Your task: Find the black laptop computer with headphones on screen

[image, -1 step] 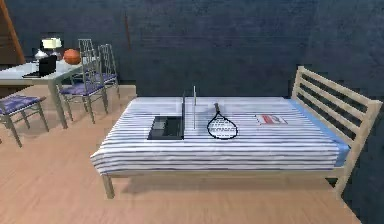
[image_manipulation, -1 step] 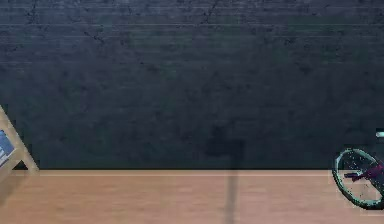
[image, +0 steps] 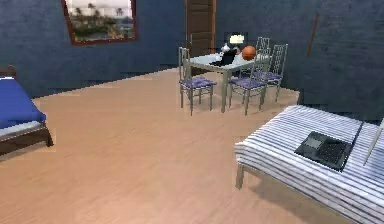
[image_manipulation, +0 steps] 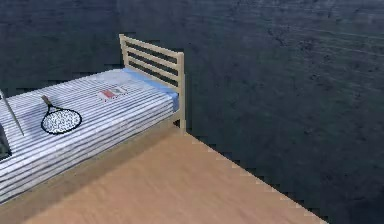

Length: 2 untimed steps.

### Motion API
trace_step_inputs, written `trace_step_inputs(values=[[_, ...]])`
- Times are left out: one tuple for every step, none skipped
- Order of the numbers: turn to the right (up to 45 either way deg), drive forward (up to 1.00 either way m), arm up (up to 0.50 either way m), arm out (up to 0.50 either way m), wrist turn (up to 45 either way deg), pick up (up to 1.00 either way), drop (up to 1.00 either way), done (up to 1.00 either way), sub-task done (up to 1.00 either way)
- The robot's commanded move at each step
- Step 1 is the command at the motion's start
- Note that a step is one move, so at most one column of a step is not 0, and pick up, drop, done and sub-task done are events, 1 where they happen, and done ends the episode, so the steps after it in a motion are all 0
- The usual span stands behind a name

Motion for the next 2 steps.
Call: trace_step_inputs(values=[[-12.0,0.0,0.0,0.0,0.0,0.0,0.0,0.0,0.0],[0.0,1.0,0.0,0.0,0.0,0.0,0.0,0.0,0.0]])
